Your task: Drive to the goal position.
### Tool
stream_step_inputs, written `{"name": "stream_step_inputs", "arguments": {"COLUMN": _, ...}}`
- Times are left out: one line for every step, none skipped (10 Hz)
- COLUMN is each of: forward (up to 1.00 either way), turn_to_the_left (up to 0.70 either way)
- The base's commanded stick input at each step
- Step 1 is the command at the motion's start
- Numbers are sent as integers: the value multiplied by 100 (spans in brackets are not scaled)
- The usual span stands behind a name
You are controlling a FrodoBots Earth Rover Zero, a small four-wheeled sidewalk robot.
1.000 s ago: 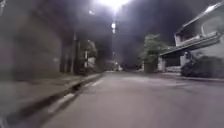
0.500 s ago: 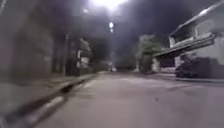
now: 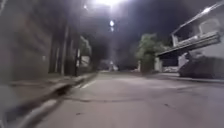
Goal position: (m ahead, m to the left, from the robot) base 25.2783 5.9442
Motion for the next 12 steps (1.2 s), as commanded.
{"name": "stream_step_inputs", "arguments": {"forward": 70, "turn_to_the_left": 0}}
{"name": "stream_step_inputs", "arguments": {"forward": 70, "turn_to_the_left": 0}}
{"name": "stream_step_inputs", "arguments": {"forward": 70, "turn_to_the_left": 0}}
{"name": "stream_step_inputs", "arguments": {"forward": 70, "turn_to_the_left": 0}}
{"name": "stream_step_inputs", "arguments": {"forward": 70, "turn_to_the_left": 0}}
{"name": "stream_step_inputs", "arguments": {"forward": 70, "turn_to_the_left": 0}}
{"name": "stream_step_inputs", "arguments": {"forward": 70, "turn_to_the_left": 0}}
{"name": "stream_step_inputs", "arguments": {"forward": 70, "turn_to_the_left": 0}}
{"name": "stream_step_inputs", "arguments": {"forward": 70, "turn_to_the_left": 0}}
{"name": "stream_step_inputs", "arguments": {"forward": 70, "turn_to_the_left": -35}}
{"name": "stream_step_inputs", "arguments": {"forward": 70, "turn_to_the_left": -35}}
{"name": "stream_step_inputs", "arguments": {"forward": 70, "turn_to_the_left": -35}}
